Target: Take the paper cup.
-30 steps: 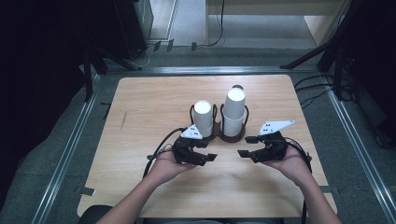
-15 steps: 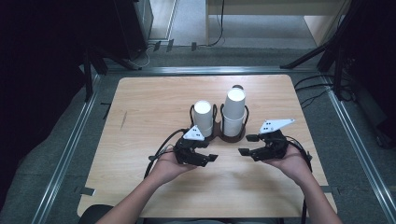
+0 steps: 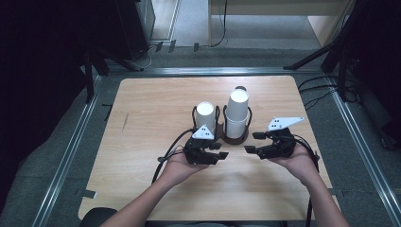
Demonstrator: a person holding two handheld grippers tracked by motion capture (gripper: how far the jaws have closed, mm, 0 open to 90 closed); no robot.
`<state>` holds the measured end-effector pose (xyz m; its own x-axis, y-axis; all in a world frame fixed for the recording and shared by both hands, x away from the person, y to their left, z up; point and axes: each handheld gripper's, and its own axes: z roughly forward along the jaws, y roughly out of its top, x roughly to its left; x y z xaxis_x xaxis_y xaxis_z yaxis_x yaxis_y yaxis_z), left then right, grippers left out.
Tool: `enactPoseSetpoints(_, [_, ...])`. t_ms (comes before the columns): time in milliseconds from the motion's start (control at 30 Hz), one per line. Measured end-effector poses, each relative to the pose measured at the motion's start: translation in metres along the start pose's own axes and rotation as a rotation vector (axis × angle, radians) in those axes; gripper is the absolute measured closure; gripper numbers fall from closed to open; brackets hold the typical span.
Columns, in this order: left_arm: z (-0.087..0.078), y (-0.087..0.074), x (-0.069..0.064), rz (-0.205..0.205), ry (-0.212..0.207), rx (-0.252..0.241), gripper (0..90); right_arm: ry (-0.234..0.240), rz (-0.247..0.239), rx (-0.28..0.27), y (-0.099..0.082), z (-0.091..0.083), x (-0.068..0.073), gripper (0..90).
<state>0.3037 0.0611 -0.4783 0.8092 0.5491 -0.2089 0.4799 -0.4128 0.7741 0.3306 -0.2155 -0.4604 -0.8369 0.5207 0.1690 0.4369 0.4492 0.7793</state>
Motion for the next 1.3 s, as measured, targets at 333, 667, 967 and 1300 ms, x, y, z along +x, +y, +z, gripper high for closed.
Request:
enactPoseSetpoints(333, [0.022, 0.027, -0.012, -0.005, 0.115, -0.010, 69.6, -0.050, -0.022, -0.007, 0.016, -0.017, -0.001, 31.6])
enactPoseSetpoints(667, [0.035, 0.041, -0.006, -0.100, 0.165, -0.061, 79.8, -0.095, -0.006, -0.028, 0.047, -0.026, -0.019, 30.9])
enactPoseSetpoints(967, [0.039, 0.047, -0.001, -0.133, 0.201, -0.075, 85.1, -0.118, -0.035, -0.023, 0.077, -0.016, -0.024, 26.3])
enactPoseSetpoints(1300, [0.041, 0.050, 0.002, -0.141, 0.219, -0.090, 87.0, -0.115, -0.051, -0.020, 0.097, 0.000, -0.027, 24.1])
